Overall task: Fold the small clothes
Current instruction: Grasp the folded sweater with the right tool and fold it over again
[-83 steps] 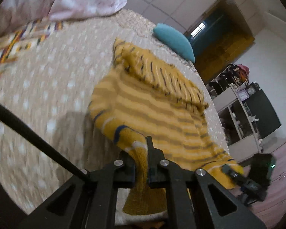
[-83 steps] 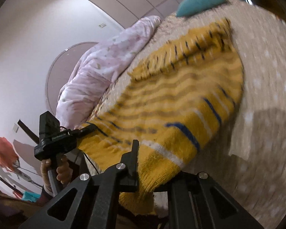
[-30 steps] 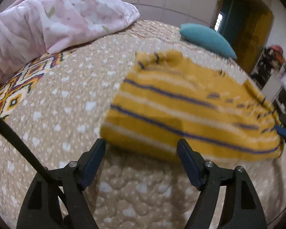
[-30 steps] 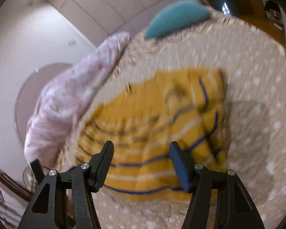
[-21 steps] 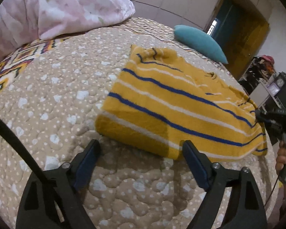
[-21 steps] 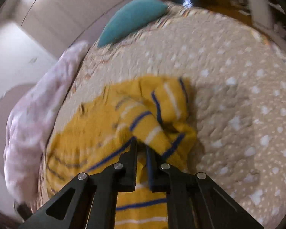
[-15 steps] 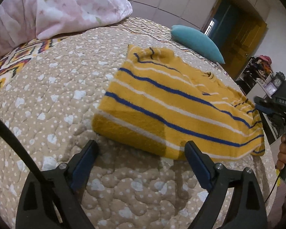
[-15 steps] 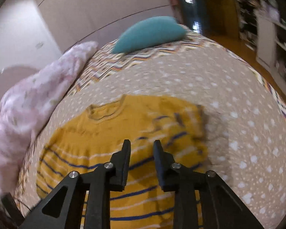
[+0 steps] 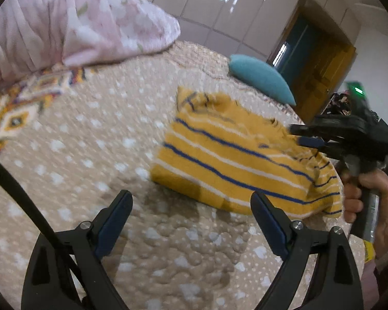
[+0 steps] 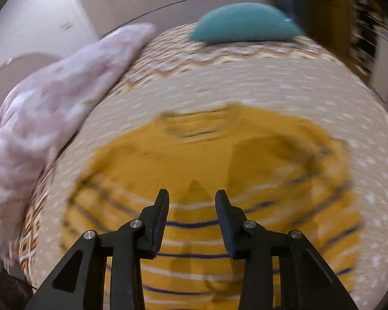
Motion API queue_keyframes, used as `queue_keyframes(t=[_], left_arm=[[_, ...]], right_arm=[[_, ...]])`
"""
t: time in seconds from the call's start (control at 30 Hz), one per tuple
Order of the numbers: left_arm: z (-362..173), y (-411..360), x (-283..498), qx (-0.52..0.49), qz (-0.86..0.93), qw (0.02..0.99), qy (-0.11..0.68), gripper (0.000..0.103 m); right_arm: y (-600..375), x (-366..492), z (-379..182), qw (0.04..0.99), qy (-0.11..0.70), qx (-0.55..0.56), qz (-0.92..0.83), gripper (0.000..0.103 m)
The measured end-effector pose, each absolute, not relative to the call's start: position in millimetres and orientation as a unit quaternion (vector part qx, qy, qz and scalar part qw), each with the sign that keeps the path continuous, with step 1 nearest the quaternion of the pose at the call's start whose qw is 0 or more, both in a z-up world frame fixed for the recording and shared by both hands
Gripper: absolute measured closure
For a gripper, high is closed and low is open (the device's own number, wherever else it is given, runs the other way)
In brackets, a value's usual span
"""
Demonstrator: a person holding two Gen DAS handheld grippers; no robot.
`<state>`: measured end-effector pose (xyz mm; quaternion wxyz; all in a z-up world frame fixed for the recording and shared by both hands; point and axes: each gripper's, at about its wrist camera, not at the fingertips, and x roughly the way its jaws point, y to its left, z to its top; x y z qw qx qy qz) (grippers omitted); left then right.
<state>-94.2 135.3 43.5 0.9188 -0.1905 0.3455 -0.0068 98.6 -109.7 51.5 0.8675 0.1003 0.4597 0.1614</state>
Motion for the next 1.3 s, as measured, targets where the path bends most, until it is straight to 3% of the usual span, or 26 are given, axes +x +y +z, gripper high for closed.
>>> queue_keyframes(t=[0.27, 0.33, 0.4, 0.5, 0.87, 1.07, 1.23, 1.3], left_arm=[[54, 171, -107, -0.147, 0.062, 0.932, 0.325, 0.011], [51, 179, -106, -0.158, 0.06, 0.928, 0.331, 0.011], [50, 184, -105, -0.165, 0.06, 0.925, 0.336, 0.011], [47, 186, -102, -0.172, 0.062, 0.921, 0.345, 0.011], [41, 171, -97, -0.16, 0.065, 0.919, 0.355, 0.011], [44, 148, -96, -0.126, 0.064, 0.927, 0.347, 0.011], [47, 130, -96, -0.101, 0.055, 0.934, 0.339, 0.011], [49, 123, -95, -0.09, 0.051, 0.936, 0.337, 0.011]], right_arm=[[26, 124, 27, 0.853, 0.481, 0.015, 0.201, 0.063], [58, 134, 16, 0.847, 0.495, -0.029, 0.19, 0.058], [77, 142, 6, 0.838, 0.511, -0.076, 0.175, 0.046], [84, 142, 12, 0.84, 0.506, -0.099, 0.167, 0.043], [-71, 58, 59, 0.87, 0.457, 0.052, 0.179, 0.04], [-205, 24, 17, 0.867, 0.479, 0.111, 0.083, 0.037], [-290, -13, -10, 0.86, 0.467, 0.201, 0.049, 0.045], [-305, -26, -9, 0.856, 0.477, 0.197, -0.004, 0.037]])
